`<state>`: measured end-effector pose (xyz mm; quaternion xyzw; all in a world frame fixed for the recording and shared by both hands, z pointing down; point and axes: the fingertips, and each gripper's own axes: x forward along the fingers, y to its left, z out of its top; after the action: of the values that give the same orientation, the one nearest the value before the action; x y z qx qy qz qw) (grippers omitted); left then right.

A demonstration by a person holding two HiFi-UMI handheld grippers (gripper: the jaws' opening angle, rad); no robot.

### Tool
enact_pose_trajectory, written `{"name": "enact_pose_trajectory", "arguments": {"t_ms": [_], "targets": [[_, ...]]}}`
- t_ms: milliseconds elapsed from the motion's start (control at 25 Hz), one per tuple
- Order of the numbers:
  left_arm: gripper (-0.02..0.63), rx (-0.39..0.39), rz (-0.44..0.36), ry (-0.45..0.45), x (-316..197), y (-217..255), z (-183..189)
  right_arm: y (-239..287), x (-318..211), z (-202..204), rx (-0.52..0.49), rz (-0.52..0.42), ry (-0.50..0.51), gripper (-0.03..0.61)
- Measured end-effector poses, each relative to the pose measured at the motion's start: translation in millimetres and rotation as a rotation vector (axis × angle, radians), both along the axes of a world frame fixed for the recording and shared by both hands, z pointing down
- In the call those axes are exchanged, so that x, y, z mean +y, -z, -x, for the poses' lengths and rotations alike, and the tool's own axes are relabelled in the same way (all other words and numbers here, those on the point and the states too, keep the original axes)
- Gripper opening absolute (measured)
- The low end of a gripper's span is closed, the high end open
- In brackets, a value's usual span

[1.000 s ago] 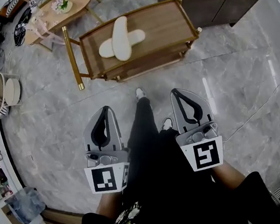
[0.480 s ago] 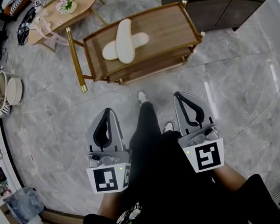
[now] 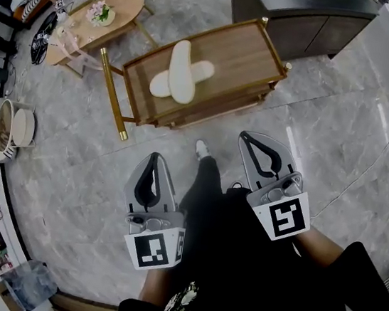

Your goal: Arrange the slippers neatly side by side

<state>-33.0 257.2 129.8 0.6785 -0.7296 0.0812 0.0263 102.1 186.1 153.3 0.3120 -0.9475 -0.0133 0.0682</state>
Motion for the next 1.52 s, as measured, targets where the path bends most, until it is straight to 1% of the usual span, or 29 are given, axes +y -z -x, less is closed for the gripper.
{"name": "enact_pose_trajectory", "arguments": {"t_ms": [200, 320, 520, 840, 960, 1160, 1360, 1520], "targets": [[-0.012, -0.014, 0.003, 0.008, -12.1, 0.5, 15.1, 3.6, -16.1, 16.2, -0.019, 0.002, 0.008, -0.009], [-0.012, -0.009, -0.006, 0.009, -22.1, 5.5, 26.8, 7.9, -24.0, 24.8, -0.012, -0.002, 0.005, -0.009], [-0.012, -0.009, -0.031, -0.015, -42.9, 15.9, 45.6, 17.8, -42.4, 39.3, 0.005, -0.022, -0.018, -0.008], [-0.012, -0.001, -0.006, -0.029, -78.7, 8.1, 88.6, 25.3, -77.5, 78.9, 0.030, -0.044, -0.032, -0.008], [-0.012, 0.010, 0.016, -0.032, -89.8, -0.1, 103.9, 20.8, -86.2, 91.2, 0.047, -0.025, -0.040, -0.008], [-0.012, 0.024, 0.026, -0.068, -113.0, -7.8, 121.1, 16.0, -102.4, 110.2, 0.062, 0.000, -0.062, -0.008], [-0.012, 0.061, 0.045, -0.097, -134.9, -22.5, 136.4, 8.4, -123.2, 118.5, 0.105, 0.010, -0.100, -0.008], [-0.012, 0.056, 0.058, -0.125, -146.9, -29.6, 146.9, -2.8, -133.8, 122.9, 0.138, 0.016, -0.128, -0.009]]}}
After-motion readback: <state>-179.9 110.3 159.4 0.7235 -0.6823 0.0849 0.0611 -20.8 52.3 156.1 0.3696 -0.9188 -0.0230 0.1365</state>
